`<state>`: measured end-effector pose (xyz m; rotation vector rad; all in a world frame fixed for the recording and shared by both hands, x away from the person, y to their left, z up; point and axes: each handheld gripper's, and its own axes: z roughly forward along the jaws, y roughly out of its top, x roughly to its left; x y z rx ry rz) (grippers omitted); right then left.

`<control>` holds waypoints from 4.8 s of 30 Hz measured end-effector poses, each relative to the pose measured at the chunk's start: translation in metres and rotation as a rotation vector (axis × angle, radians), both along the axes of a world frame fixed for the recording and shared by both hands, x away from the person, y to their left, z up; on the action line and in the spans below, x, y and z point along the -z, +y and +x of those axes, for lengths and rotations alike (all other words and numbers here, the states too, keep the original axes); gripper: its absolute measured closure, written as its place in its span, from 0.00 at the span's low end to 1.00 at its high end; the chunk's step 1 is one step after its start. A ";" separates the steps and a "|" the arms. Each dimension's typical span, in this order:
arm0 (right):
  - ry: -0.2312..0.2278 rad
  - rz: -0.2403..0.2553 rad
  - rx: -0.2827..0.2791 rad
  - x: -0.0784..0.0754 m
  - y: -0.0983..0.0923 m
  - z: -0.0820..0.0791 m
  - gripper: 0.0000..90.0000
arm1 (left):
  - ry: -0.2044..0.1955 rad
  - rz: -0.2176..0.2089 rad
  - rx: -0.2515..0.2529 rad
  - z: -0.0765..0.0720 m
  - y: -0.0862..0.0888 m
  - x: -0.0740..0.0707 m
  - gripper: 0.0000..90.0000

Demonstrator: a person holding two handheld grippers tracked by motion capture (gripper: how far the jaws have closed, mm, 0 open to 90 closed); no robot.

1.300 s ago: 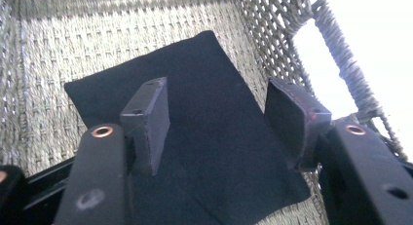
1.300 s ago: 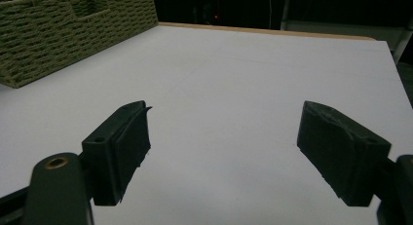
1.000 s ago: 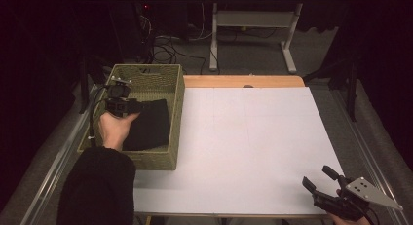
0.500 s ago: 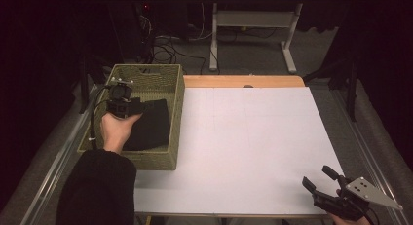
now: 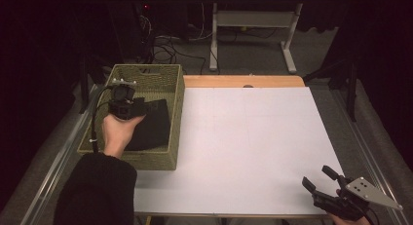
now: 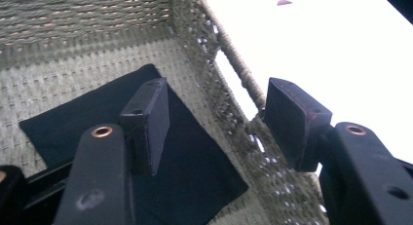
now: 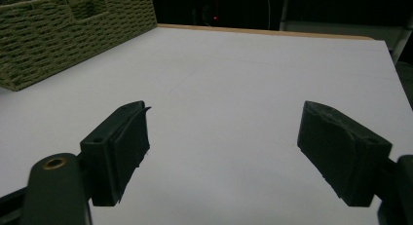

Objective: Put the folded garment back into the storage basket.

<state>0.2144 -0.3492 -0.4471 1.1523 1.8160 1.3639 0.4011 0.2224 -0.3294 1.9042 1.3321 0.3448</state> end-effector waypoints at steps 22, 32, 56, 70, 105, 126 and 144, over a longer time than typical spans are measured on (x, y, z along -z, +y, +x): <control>-0.001 0.001 -0.004 0.000 0.000 0.000 0.22 | -0.027 0.002 0.099 -0.007 -0.044 -0.008 0.41; 0.001 -0.003 -0.005 0.000 0.000 0.000 0.22 | -0.032 0.004 0.143 -0.008 -0.065 -0.008 0.41; -0.003 -0.002 -0.005 0.000 0.000 0.000 0.22 | -0.057 0.015 0.234 -0.022 -0.113 -0.006 0.41; 0.000 0.008 -0.006 0.000 0.000 0.000 0.21 | -0.060 0.028 0.304 -0.040 -0.140 0.007 0.40; -0.004 0.004 0.006 0.000 -0.002 -0.002 0.21 | -0.095 0.040 0.383 -0.086 -0.159 0.043 0.40; -0.003 -0.003 0.004 0.000 -0.001 -0.002 0.21 | -0.129 0.033 0.402 -0.135 -0.132 0.075 0.40; 0.000 0.001 0.012 0.000 -0.002 -0.003 0.21 | -0.113 0.021 0.380 -0.161 -0.098 0.092 0.40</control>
